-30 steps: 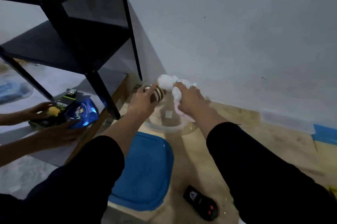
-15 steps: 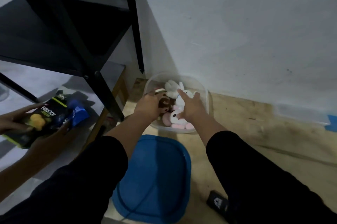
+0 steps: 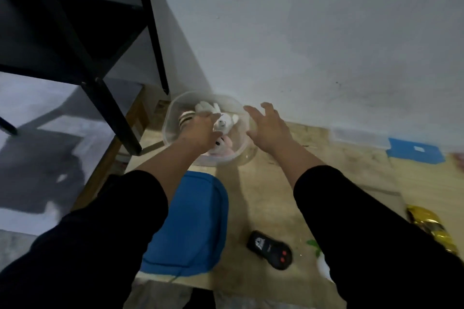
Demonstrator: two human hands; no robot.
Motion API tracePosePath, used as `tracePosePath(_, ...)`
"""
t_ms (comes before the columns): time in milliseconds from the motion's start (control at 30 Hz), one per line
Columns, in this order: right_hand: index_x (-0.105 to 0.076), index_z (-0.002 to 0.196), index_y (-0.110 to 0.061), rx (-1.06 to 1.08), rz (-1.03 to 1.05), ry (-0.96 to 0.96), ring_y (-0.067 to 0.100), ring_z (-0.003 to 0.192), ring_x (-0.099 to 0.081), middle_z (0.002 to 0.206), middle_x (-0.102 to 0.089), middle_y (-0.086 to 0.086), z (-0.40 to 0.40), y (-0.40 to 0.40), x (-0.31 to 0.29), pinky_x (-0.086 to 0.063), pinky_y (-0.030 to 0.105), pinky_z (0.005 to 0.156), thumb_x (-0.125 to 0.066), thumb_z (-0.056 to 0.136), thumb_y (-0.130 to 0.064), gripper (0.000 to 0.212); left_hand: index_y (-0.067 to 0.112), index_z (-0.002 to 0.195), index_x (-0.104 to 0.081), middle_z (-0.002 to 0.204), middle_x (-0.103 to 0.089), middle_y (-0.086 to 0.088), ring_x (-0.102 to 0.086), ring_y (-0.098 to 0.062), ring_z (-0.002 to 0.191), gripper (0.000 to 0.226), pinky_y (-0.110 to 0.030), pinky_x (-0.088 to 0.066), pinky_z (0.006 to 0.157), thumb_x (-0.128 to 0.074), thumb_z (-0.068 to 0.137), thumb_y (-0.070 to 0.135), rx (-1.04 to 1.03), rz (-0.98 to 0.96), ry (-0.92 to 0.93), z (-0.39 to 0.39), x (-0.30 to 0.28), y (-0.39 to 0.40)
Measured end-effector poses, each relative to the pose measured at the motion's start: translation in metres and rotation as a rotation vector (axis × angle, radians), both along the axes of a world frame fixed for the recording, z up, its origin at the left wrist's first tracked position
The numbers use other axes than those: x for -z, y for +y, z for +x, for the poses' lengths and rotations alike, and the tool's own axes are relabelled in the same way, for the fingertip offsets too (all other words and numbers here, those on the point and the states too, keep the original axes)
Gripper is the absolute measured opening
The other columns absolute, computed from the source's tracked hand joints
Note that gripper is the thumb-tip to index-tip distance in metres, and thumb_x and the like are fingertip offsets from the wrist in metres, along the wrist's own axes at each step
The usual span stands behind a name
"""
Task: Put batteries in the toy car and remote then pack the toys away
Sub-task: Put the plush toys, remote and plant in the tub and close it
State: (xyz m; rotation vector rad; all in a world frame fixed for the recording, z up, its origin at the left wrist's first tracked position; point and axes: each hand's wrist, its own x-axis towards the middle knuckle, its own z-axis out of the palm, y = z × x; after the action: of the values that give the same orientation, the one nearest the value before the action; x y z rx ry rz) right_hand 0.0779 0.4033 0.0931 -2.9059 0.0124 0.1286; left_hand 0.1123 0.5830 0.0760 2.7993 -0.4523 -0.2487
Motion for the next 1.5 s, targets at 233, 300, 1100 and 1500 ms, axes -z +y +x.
tracePosePath(233, -0.024, 0.145, -0.033, 0.015, -0.041, 0.036, 0.032, 0.133, -0.034, 0.150, -0.018, 0.011, -0.089, -0.093, -0.018, -0.039, 0.043, 0.104, -0.058, 0.089, -0.041, 0.066, 0.019, 0.144, -0.036, 0.148, -0.037, -0.008, -0.032, -0.026, 0.136, 0.062, -0.038, -0.031, 0.109, -0.056, 0.091, 0.043, 0.162, -0.047, 0.057, -0.091, -0.004, -0.060)
tracePosePath(300, -0.023, 0.146, -0.035, 0.018, -0.021, 0.099, 0.033, 0.132, -0.036, 0.150, -0.019, 0.013, -0.116, -0.114, -0.012, -0.039, 0.045, 0.105, -0.060, 0.085, -0.050, 0.073, 0.023, 0.146, -0.034, 0.150, -0.035, -0.005, -0.029, -0.023, 0.138, 0.066, -0.038, -0.031, 0.110, -0.055, 0.089, 0.050, 0.203, -0.015, 0.103, -0.120, 0.002, -0.074)
tracePosePath(1100, -0.008, 0.149, -0.040, -0.071, 0.149, 0.472, 0.033, 0.146, -0.001, 0.157, 0.017, 0.008, -0.260, -0.146, 0.074, -0.023, 0.049, 0.113, -0.083, 0.062, -0.049, 0.114, 0.023, 0.148, 0.022, 0.156, 0.027, 0.001, 0.025, -0.031, 0.142, 0.127, -0.062, -0.004, 0.112, -0.075, 0.071, 0.053, 0.610, 0.726, -0.007, -0.237, 0.070, -0.126)
tracePosePath(1500, -0.035, 0.140, -0.027, -0.077, 0.034, 0.426, 0.037, 0.110, -0.050, 0.136, -0.023, 0.014, -0.252, -0.140, 0.068, -0.047, 0.037, 0.090, -0.080, 0.068, -0.029, 0.085, 0.025, 0.144, -0.031, 0.136, -0.045, -0.006, -0.043, -0.028, 0.124, 0.071, -0.043, -0.035, 0.106, -0.066, 0.084, 0.040, 0.397, 0.450, 0.263, -0.226, 0.075, -0.112)
